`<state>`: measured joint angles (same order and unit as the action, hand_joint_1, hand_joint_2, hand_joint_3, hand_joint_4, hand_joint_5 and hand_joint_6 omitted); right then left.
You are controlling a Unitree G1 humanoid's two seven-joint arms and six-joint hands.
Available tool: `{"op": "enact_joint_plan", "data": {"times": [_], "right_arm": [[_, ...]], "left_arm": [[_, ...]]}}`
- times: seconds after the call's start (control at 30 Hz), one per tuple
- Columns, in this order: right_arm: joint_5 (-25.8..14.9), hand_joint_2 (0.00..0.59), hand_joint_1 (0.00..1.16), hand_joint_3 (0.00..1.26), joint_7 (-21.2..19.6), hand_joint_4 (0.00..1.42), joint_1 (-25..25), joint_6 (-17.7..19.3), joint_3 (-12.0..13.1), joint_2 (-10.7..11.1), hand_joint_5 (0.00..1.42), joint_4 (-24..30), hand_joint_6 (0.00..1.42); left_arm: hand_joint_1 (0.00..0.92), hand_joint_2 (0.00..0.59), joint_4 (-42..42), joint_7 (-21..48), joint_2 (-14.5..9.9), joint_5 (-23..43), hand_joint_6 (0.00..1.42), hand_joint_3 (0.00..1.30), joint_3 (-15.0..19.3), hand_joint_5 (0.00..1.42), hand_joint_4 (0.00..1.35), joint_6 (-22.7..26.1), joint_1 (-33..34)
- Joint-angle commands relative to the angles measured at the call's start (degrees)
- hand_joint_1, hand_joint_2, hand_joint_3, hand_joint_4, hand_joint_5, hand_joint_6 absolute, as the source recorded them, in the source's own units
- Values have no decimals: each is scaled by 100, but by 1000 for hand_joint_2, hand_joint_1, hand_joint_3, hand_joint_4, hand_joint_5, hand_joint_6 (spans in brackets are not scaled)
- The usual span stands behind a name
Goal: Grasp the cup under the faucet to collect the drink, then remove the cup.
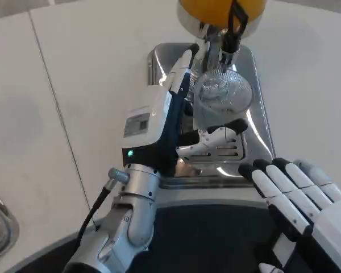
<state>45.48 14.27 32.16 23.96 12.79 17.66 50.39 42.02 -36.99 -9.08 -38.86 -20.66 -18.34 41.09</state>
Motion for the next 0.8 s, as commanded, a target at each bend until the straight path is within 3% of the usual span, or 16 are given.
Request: {"op": "enact_joint_plan", "data": {"times": [0.03, 0.1, 0.33, 0.43, 0.57, 0.7, 0.8], "right_arm": [[-66, 571, 60, 0, -11, 0, 32, -36, 24, -7, 0, 31, 0], [-83, 571, 60, 0, -12, 0, 2, -81, 10, -38, 0, 30, 0], [-254, 571, 60, 0, -28, 0, -58, -287, -39, -184, 0, 41, 0], [-381, 571, 60, 0, -6, 0, -67, -446, -73, -318, 0, 160, 0], [-616, 571, 60, 0, 50, 0, -125, -821, -113, -548, 0, 359, 0], [-832, 570, 62, 0, 99, 0, -254, -1206, -175, -712, 0, 459, 0], [-1067, 569, 66, 0, 168, 0, -538, -1711, -260, -863, 0, 457, 0]], "left_arm": [[136, 0, -269, 184, -176, 29, 568, 3, 48, 477, 6, -28, -138], [101, 0, -527, 306, -389, 85, 468, 0, 164, 425, 0, -28, -247], [58, 0, -1681, 804, -1106, 263, 390, 0, 688, 342, 0, 109, -954], [49, 0, -2583, 889, -1716, -209, 378, 0, 870, 295, 0, 276, -1453], [9, 0, -3760, 1229, -2531, -732, 261, 0, 1199, 187, 0, 387, -2198], [0, 0, -4690, 1773, -2893, -922, 132, 0, 1420, 70, 0, 546, -3018], [0, 0, -5201, 2084, -2980, -1029, 80, 0, 1537, 9, 0, 633, -3582]]}}
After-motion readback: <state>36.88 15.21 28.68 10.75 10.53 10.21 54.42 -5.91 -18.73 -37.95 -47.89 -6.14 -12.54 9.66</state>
